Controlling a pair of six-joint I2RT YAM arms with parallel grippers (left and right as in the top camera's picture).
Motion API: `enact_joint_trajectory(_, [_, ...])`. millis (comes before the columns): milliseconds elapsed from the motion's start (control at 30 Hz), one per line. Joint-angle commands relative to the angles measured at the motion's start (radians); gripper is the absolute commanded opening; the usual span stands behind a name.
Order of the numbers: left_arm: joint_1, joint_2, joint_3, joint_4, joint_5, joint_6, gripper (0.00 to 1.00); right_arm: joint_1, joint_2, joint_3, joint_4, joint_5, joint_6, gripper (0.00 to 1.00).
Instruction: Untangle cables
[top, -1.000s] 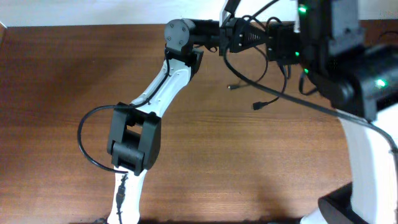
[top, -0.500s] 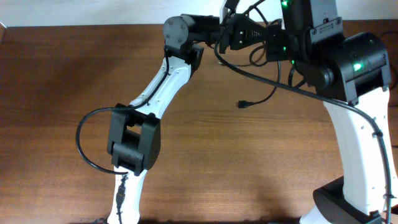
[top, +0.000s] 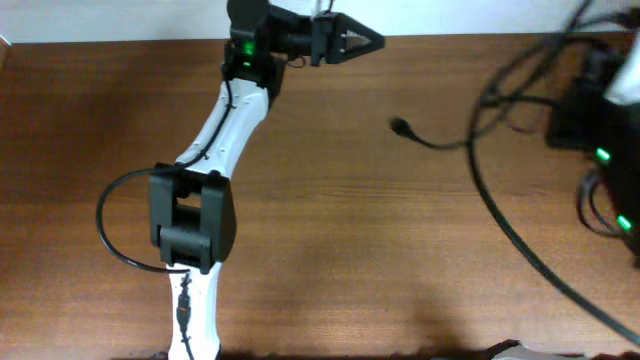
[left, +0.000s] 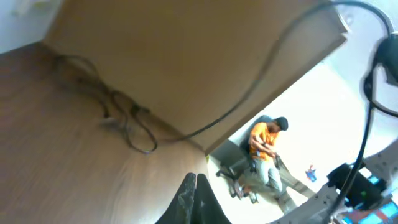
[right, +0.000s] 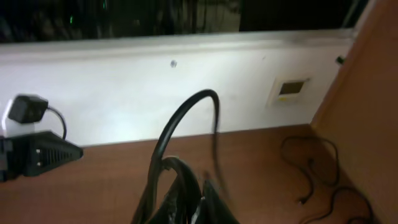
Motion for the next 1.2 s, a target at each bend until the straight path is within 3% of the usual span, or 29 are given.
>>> enact_joint_trajectory(0, [-0.005, 0.003, -0.002, 0.02, 0.023, 0.096, 0.0, -0.006, 0.044, -0.005, -0.016, -0.001, 0.016, 0.04])
enact_joint_trajectory(133, [-0.045, 0.003, -0.002, 0.134, 0.038, 0.017, 0.0, -0.006, 0.093, -0.005, -0.021, -0.021, 0.016, 0.04])
enact_joint_trajectory(267, [-0.079, 0.003, -0.002, 0.369, 0.037, -0.095, 0.0, -0.006, 0.145, -0.005, -0.024, -0.079, 0.002, 0.04])
enact_joint_trajectory(400, [-0.085, 0.003, -0.002, 0.584, 0.018, -0.213, 0.0, -0.006, 0.214, -0.005, -0.037, -0.266, -0.189, 0.04])
enact_joint_trajectory(700, [-0.071, 0.003, -0.002, 0.596, 0.018, -0.247, 0.0, -0.014, 0.3, -0.005, 0.006, -0.706, -0.743, 0.04])
enact_joint_trajectory(1167, [-0.133, 0.003, -0.002, 0.596, -0.001, -0.262, 0.0, -0.188, 0.3, -0.004, 0.07, -0.779, -0.7, 0.04])
